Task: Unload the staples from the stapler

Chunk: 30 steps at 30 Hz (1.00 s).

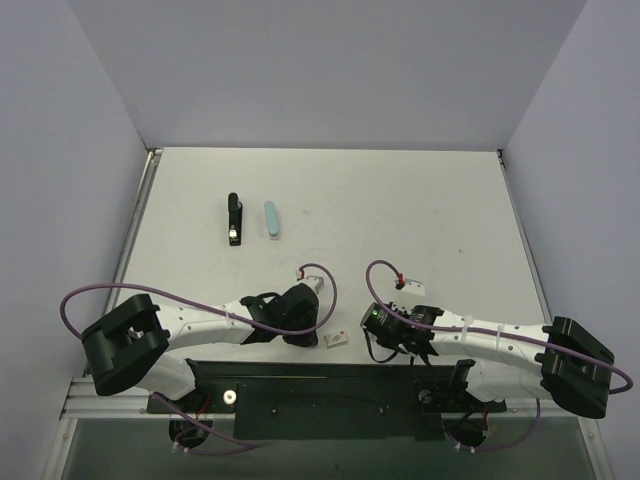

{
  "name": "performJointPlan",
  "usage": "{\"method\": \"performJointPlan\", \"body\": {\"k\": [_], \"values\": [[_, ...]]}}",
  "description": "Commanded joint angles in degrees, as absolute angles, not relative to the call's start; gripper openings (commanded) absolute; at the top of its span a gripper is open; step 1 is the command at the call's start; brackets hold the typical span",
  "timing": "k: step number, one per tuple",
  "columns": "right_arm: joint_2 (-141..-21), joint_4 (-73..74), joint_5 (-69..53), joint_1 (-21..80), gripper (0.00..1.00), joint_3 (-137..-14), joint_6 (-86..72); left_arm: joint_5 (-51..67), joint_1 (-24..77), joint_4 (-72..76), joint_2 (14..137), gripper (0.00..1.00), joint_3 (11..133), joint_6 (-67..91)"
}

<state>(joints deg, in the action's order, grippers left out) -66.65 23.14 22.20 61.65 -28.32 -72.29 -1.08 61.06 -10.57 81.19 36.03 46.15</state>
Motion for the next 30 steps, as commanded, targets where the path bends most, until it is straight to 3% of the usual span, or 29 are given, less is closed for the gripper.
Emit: {"method": "performJointPlan", "body": {"k": [1, 18, 30], "values": [[-66.19, 24.70, 23.38, 62.14, 0.00, -29.88, -71.81, -0.44, 61.35, -8.35, 81.39, 0.00, 35.60, 46.14], [-66.71, 21.27, 24.09, 63.98, 0.00, -32.96, -54.51, 0.00, 62.14, -6.15, 81.65, 0.00, 35.25, 45.88], [-73.38, 14.68, 21.36, 66.53, 0.00, -33.92, -48.96, 1.85, 62.14, -2.38, 82.09, 0.00, 33.58, 46.58]]}}
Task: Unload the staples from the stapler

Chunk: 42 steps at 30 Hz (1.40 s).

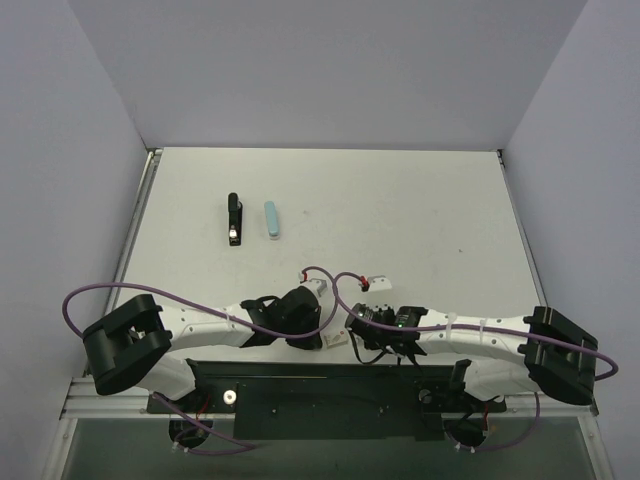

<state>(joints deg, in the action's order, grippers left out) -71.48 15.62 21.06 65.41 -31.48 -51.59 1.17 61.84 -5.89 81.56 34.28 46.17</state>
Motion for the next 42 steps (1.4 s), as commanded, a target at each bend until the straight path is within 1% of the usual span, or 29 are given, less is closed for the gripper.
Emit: {"method": "performJointPlan", "body": {"k": [1, 13, 28, 42], "values": [[-73.74, 14.59, 21.18, 66.71, 0.00, -34.01, -48.96, 1.85, 62.14, -2.20, 82.18, 0.00, 33.57, 46.50], [-76.55, 14.33, 23.46, 68.12, 0.00, -35.24, -49.48, 1.58, 62.14, -0.88, 83.58, 0.00, 32.70, 46.58], [-76.20, 20.21, 29.09, 67.06, 0.00, -36.56, -53.79, 1.93, 62.14, -0.88, 83.50, 0.00, 32.61, 45.97], [-77.61, 19.60, 29.36, 66.62, 0.00, -37.70, -54.93, 1.93, 62.14, -0.88, 83.58, 0.00, 32.17, 46.14]]}}
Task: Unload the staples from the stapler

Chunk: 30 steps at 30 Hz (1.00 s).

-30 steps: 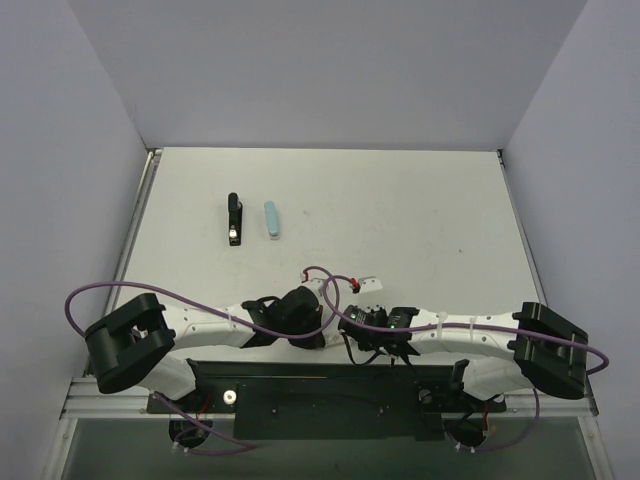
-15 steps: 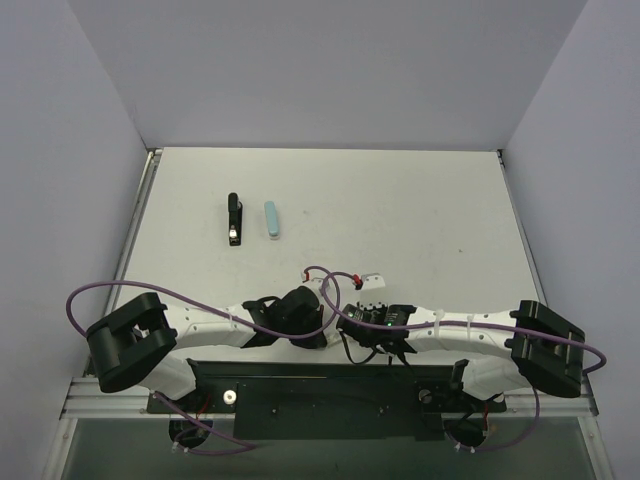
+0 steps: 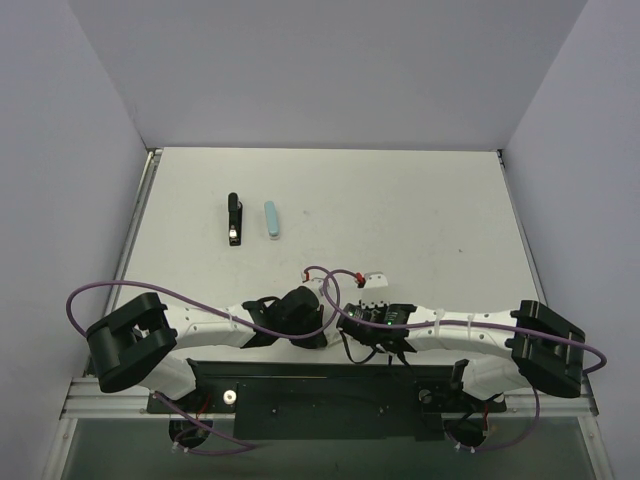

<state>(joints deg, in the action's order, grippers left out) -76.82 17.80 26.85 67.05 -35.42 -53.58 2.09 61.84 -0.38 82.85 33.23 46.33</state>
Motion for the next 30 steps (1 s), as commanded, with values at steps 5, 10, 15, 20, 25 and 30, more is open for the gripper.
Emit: {"method": "performJointPlan", "body": {"k": [5, 10, 15, 20, 25, 30], "values": [[-78.31, 18.63, 28.92, 66.62, 0.00, -37.79, -55.72, 1.85, 62.14, -0.88, 83.32, 0.00, 31.99, 46.14], [-79.45, 18.28, 28.39, 66.62, 0.00, -38.06, -55.81, 1.85, 62.14, -0.88, 83.32, 0.00, 31.82, 46.14], [-80.07, 17.75, 27.95, 66.71, 0.00, -38.14, -55.81, 1.84, 62.14, -0.88, 83.14, 0.00, 31.82, 46.14], [-80.33, 17.58, 28.04, 66.62, 0.00, -38.50, -55.90, 1.76, 62.14, -0.88, 82.97, 0.00, 31.64, 46.14], [-80.51, 17.40, 28.04, 66.62, 0.00, -38.76, -55.99, 1.67, 62.14, -0.97, 82.71, 0.00, 31.38, 46.23], [-80.24, 17.40, 28.21, 66.62, 0.00, -38.67, -56.16, 1.67, 62.14, -0.88, 82.53, 0.00, 31.29, 46.32]]}}
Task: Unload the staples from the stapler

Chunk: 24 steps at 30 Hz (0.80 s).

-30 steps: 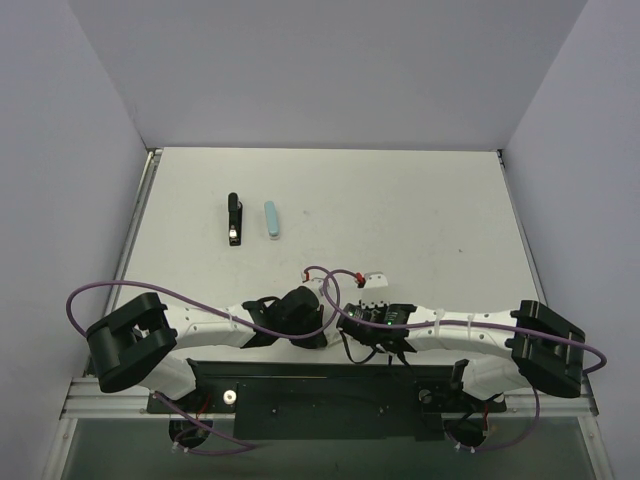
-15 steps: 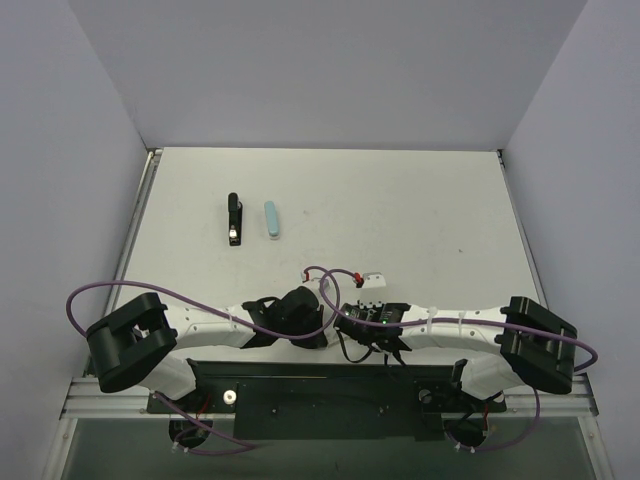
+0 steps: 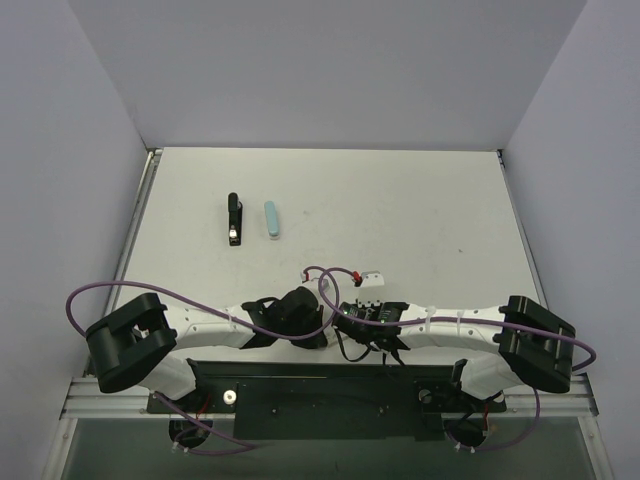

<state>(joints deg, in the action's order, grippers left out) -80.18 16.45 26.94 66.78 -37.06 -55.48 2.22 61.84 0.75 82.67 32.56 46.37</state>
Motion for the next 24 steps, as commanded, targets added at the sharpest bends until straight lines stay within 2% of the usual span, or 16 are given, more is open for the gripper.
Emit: {"method": "performJointPlan", "body": {"k": [1, 14, 24], "values": [[-79.98, 17.40, 28.13, 66.62, 0.00, -38.67, -56.25, 1.67, 62.14, -0.97, 82.53, 0.00, 31.20, 46.23], [-76.03, 20.39, 29.88, 66.45, 0.00, -38.32, -56.34, 1.93, 62.23, -0.88, 82.88, 0.00, 31.73, 46.05], [-77.34, 20.39, 29.62, 66.53, 0.00, -38.76, -56.60, 1.67, 62.31, -0.88, 82.44, 0.00, 31.82, 46.14]]}}
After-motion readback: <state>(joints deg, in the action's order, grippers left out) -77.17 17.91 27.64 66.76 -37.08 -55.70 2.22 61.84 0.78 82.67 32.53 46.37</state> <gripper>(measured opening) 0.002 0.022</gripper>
